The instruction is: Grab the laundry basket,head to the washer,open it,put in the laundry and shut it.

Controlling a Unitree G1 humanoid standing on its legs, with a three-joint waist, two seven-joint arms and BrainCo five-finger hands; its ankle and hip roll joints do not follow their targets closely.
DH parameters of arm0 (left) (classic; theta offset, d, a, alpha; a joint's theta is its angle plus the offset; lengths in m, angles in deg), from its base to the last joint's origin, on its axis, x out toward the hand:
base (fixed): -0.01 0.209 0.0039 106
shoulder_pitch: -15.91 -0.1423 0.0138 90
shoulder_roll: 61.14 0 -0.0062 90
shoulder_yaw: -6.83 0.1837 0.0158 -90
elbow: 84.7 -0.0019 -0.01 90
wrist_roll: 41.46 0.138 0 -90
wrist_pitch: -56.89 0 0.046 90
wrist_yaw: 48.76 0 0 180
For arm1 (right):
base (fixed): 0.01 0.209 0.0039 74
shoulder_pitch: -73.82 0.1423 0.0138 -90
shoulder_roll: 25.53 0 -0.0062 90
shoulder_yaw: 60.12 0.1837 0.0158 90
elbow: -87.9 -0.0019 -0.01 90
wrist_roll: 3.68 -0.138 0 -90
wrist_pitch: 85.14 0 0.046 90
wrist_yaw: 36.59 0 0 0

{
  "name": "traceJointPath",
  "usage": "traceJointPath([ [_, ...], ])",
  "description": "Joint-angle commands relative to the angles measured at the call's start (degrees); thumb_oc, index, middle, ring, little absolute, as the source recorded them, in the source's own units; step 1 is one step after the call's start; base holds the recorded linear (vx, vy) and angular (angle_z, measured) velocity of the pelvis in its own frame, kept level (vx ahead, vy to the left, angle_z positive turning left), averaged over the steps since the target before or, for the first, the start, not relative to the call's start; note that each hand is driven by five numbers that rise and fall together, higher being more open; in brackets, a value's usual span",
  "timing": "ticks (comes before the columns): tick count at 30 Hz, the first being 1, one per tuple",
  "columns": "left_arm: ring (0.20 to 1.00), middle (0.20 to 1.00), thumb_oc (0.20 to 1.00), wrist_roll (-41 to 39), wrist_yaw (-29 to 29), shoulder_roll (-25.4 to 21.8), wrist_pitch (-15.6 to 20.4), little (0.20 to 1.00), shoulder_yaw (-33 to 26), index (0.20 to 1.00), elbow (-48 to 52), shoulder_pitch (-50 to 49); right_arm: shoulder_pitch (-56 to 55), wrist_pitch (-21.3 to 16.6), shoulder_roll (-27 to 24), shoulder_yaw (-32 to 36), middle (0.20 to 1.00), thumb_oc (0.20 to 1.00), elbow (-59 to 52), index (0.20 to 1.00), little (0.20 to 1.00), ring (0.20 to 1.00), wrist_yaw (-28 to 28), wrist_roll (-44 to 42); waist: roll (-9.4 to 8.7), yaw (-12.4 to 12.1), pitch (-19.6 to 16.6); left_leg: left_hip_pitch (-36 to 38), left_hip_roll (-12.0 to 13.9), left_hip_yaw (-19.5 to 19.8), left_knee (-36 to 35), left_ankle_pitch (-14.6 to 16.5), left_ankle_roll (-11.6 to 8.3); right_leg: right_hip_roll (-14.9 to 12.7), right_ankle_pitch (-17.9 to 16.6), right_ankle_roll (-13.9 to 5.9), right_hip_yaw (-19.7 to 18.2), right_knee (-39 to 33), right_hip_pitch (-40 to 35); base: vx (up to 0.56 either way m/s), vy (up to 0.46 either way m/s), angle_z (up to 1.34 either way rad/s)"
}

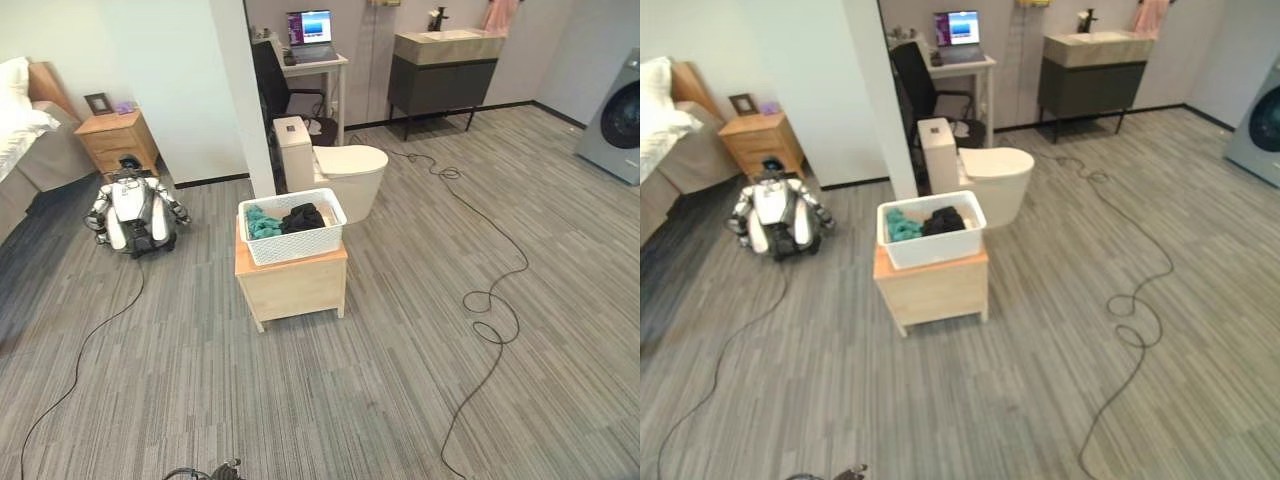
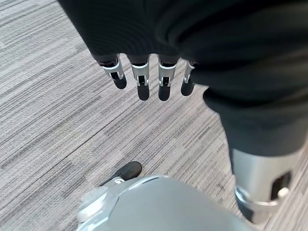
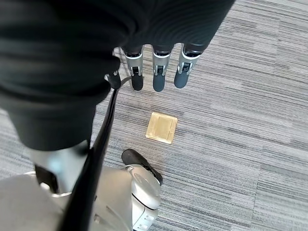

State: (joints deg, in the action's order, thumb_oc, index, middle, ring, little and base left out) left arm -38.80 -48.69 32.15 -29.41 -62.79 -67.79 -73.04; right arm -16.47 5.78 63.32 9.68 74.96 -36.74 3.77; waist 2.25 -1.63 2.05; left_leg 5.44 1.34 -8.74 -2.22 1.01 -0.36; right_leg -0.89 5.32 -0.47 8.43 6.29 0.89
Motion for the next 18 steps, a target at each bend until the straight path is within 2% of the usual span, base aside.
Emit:
traceJointPath([
  [1, 1.0, 1.0, 1.0, -0.33, -1.24, 0.07, 2.27, 1.0, -1.15, 1.0, -2.05, 1.73, 1.93, -0.12, 0.26, -1.37, 1.0, 1.0, 3.32, 1.0, 1.0, 1.0, -0.89, -1.55, -2.65, 0.66, -0.67, 1.61, 1.75, 2.86, -2.78, 0.39, -3.9, -6.13, -7.59, -8.21, -0.83, -11.29, -6.43, 0.0, 0.0, 0.0],
  [18, 1.0, 1.0, 1.0, -0.34, -2.06, 0.28, 2.17, 1.0, -1.47, 1.0, -3.32, 1.99, 1.02, -0.72, 0.57, -0.76, 1.0, 1.0, 3.02, 1.0, 1.0, 1.0, -1.86, -2.56, -1.89, 0.34, -1.11, 1.99, 1.44, 4.66, -2.78, 0.31, -4.05, -6.31, -6.58, -7.87, 0.61, -11.29, -7.85, 0.01, -0.003, 0.05],
])
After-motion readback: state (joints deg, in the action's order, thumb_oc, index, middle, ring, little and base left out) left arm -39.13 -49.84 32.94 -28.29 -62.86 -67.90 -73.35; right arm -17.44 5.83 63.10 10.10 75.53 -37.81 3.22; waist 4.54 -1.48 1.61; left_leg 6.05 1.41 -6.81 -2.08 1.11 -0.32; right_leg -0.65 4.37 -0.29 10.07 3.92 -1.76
